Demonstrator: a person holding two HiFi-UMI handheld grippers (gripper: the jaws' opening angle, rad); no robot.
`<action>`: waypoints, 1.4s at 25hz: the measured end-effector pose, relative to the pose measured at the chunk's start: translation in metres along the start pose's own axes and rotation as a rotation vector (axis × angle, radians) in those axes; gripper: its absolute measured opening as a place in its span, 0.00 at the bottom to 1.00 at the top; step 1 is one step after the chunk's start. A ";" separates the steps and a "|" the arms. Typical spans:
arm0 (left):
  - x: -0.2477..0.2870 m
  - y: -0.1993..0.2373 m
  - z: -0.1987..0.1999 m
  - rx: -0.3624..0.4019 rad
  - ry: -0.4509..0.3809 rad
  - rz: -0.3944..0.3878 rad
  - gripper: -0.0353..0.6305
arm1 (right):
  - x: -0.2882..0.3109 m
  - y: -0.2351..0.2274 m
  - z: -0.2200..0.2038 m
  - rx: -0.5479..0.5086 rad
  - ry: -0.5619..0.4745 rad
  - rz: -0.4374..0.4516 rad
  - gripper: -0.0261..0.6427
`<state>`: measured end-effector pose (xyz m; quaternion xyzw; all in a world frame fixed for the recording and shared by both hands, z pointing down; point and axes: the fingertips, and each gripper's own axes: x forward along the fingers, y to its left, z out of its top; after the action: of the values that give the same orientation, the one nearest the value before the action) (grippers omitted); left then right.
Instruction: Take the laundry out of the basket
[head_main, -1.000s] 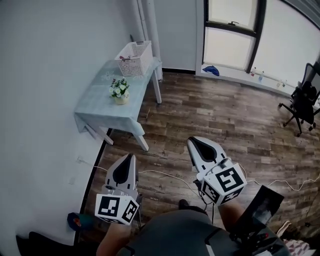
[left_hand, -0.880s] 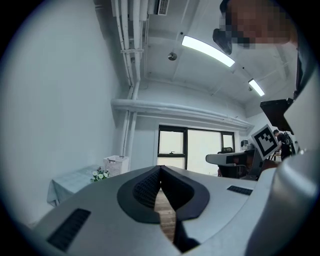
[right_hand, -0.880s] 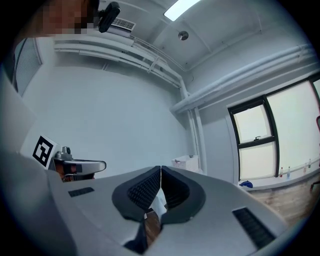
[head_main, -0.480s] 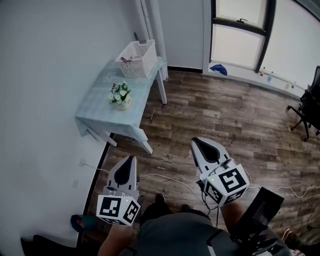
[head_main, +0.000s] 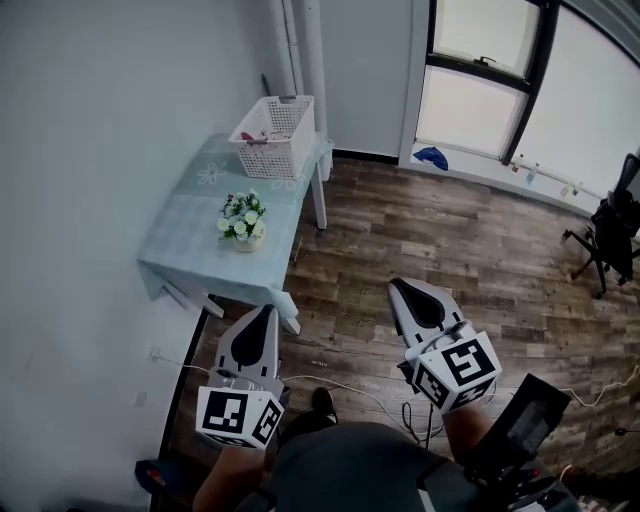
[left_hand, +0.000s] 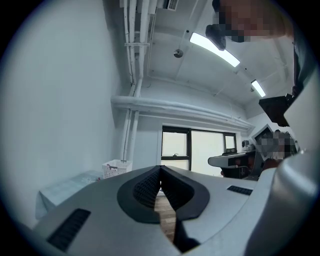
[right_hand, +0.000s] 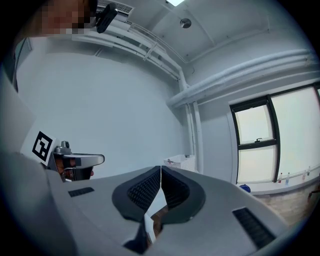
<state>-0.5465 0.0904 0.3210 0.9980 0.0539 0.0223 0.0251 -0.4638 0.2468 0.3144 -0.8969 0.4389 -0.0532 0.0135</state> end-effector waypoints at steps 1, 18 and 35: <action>0.006 0.012 0.002 -0.003 -0.003 -0.002 0.07 | 0.012 0.002 0.003 -0.005 -0.001 0.000 0.06; 0.116 0.112 0.000 -0.091 0.009 -0.059 0.07 | 0.147 -0.016 0.019 -0.050 0.038 -0.002 0.06; 0.324 0.074 0.020 -0.078 0.033 0.063 0.07 | 0.234 -0.225 0.047 0.028 -0.032 0.138 0.06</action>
<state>-0.2163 0.0511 0.3184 0.9969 0.0217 0.0415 0.0625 -0.1391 0.1990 0.3035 -0.8650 0.4985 -0.0438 0.0369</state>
